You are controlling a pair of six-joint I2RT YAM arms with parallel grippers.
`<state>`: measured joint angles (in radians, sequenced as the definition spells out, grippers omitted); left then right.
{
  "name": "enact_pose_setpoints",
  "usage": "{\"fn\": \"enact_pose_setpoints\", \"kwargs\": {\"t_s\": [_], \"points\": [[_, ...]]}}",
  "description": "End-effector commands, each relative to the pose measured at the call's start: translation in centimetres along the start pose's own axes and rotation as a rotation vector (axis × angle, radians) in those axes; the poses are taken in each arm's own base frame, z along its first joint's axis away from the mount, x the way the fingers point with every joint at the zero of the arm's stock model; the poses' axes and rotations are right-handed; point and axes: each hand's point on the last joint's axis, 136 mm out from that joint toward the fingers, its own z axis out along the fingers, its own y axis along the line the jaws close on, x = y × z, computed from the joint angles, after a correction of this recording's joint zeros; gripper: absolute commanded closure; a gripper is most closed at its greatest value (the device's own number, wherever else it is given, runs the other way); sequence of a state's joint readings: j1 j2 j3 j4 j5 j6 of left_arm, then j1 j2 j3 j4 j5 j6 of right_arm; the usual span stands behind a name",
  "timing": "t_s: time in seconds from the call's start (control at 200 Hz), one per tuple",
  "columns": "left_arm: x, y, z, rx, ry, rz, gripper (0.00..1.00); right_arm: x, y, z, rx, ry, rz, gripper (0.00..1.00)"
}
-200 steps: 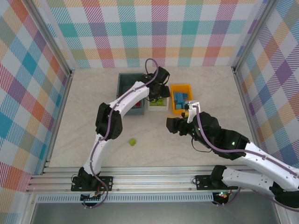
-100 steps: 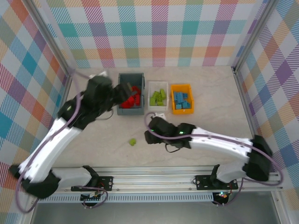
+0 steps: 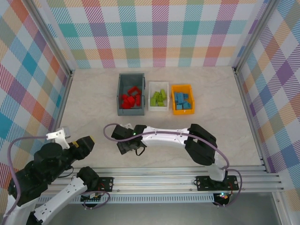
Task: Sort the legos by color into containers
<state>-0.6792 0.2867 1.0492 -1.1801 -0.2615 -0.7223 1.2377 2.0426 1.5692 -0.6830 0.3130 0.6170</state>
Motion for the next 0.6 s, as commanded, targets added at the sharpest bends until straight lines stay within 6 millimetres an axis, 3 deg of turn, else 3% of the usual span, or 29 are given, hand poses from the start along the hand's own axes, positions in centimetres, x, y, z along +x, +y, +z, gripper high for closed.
{"fn": "enact_pose_setpoints", "kwargs": {"t_s": [0.0,0.26,0.44,0.595], "points": [[1.7,1.1,-0.1,-0.012,0.053,-0.024,0.37,0.6,-1.1,0.5,0.022,0.028,-0.177,0.14],[4.0,3.0,-0.7,-0.008,0.097,-0.112,0.37,0.6,-0.7,2.8,-0.030,0.101,-0.228,0.36],[4.8,3.8,-1.0,-0.016,0.111,-0.133,0.37,0.6,-0.9,3.5,-0.015,0.113,-0.226,0.39],[5.0,3.3,-0.3,-0.003,0.126,-0.136,0.37,0.2,-1.1,4.2,-0.003,0.112,-0.224,0.45]]}}
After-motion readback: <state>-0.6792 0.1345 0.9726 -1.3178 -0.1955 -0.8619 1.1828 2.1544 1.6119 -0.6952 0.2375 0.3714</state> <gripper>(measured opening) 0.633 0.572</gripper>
